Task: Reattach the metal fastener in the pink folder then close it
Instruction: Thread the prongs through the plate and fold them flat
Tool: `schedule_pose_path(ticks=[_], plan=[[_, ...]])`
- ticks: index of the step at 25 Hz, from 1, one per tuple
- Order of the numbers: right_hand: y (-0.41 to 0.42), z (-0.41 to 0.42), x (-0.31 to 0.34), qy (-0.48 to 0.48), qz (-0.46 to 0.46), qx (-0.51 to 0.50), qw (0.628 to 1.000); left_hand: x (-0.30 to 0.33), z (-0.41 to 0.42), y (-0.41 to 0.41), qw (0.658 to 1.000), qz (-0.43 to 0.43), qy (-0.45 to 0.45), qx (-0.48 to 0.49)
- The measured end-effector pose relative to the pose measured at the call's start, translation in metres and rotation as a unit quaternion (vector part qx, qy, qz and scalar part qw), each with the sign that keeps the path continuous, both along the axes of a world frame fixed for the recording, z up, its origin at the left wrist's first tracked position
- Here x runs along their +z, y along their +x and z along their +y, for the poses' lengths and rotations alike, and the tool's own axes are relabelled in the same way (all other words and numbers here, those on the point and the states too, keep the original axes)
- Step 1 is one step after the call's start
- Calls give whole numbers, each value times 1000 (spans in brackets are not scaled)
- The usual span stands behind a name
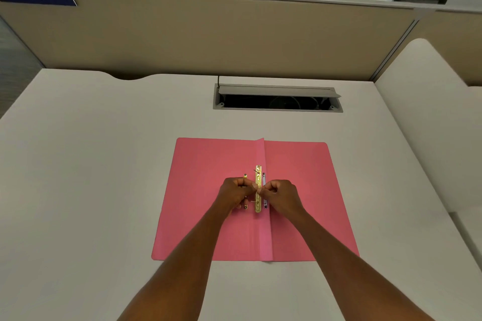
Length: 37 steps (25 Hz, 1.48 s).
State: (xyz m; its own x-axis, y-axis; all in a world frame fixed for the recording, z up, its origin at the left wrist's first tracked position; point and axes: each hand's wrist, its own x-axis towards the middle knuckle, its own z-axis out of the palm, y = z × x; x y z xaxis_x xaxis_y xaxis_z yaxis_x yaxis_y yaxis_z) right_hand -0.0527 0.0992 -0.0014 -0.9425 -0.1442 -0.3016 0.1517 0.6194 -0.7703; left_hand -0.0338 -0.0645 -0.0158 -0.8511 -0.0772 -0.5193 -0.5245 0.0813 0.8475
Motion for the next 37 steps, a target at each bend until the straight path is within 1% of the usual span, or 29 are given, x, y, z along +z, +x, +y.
schedule_pose_path(ticks=[4, 6, 9, 13, 19, 23, 26, 28, 31, 34, 37], plan=[[-5, 8, -2, 44, -31, -27, 998, -1, 7, 3, 999, 12, -38, -2], [-6, 10, -3, 53, -53, -47, 996, 0, 9, 4, 998, 17, -67, -6], [-6, 8, -3, 53, -62, -62, 995, -2, 11, 4, 992, 29, -120, -30], [-6, 6, -3, 59, -65, -70, 994, -1, 17, 7, 971, 70, -209, -90], [-8, 10, -5, 61, -69, -69, 993, 6, 21, 10, 930, 111, -309, -166], [-9, 10, -8, 71, -65, -61, 994, 6, 24, 10, 911, 121, -348, -188], [-15, 12, -5, 75, -81, -50, 993, 6, 26, 8, 906, 124, -360, -186], [-24, 13, -3, 69, -37, -44, 996, 6, 26, 7, 902, 127, -364, -191], [-40, 9, 3, 42, 42, 16, 998, 7, 27, 7, 897, 124, -375, -201], [-55, 5, 5, 45, 67, 80, 994, 7, 27, 7, 898, 115, -371, -206], [-68, 5, 7, 59, 85, 110, 989, 6, 27, 7, 901, 113, -364, -204]])
